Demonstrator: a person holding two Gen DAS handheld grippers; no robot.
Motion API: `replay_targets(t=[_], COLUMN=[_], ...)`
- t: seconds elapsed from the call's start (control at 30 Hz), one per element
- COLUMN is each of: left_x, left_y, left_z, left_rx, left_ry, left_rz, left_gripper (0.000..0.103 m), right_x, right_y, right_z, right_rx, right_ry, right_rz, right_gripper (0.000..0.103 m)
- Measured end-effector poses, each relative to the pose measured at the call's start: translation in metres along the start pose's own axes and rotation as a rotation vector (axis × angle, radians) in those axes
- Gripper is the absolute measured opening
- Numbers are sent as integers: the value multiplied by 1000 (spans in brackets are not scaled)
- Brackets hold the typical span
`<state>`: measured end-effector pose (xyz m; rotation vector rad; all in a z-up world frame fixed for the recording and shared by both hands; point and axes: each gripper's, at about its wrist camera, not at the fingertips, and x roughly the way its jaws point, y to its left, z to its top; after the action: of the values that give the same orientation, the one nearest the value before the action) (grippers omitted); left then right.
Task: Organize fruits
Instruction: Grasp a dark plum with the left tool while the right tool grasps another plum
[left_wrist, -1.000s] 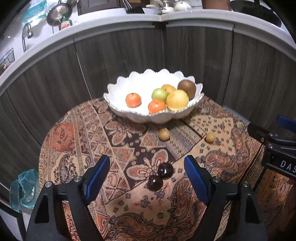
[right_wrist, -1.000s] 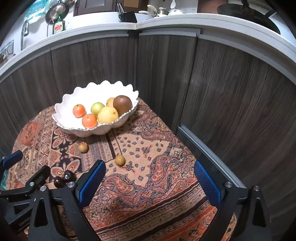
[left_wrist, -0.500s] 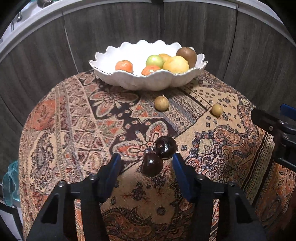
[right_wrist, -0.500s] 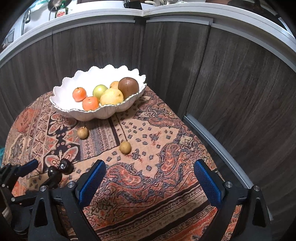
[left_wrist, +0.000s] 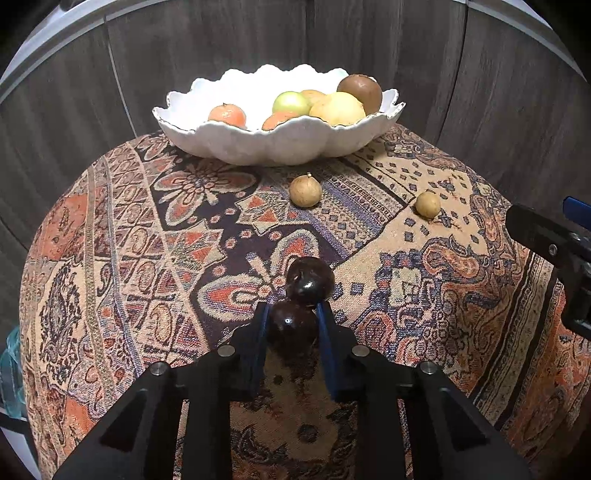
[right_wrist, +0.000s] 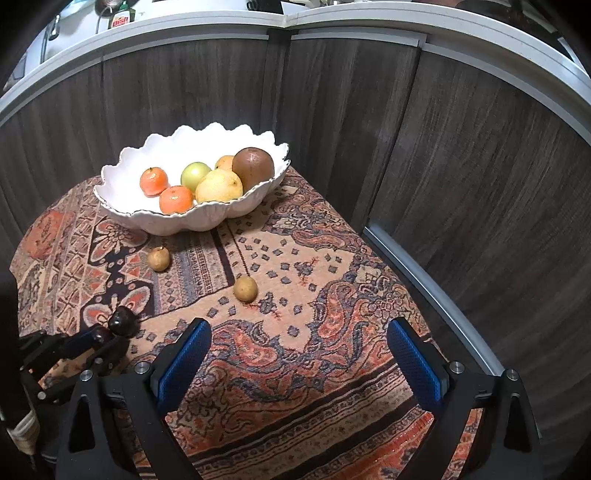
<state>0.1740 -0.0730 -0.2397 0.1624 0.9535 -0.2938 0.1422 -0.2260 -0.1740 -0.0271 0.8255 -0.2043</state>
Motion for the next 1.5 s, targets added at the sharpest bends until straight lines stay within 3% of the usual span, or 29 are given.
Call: replay_targets(t=[0.57, 1.03, 1.4, 1.5], left_x=[-30, -43, -38, -37], left_y=[24, 87, 130, 134], left_z=[0, -5, -11, -12], left_rx=[-36, -119, -167, -181], left_ry=[-45, -103, -106, -107], left_rz=[42, 115, 124, 110], left_gripper=[26, 26, 26, 26], right_x=[-11, -2, 24, 35], right_y=[11, 80, 133, 139], right_z=[4, 11, 6, 4], right_rx=[-19, -103, -135, -127], right_ry=[-9, 17, 88, 117], right_rz=[10, 97, 141, 145], right_gripper=[97, 97, 96, 89])
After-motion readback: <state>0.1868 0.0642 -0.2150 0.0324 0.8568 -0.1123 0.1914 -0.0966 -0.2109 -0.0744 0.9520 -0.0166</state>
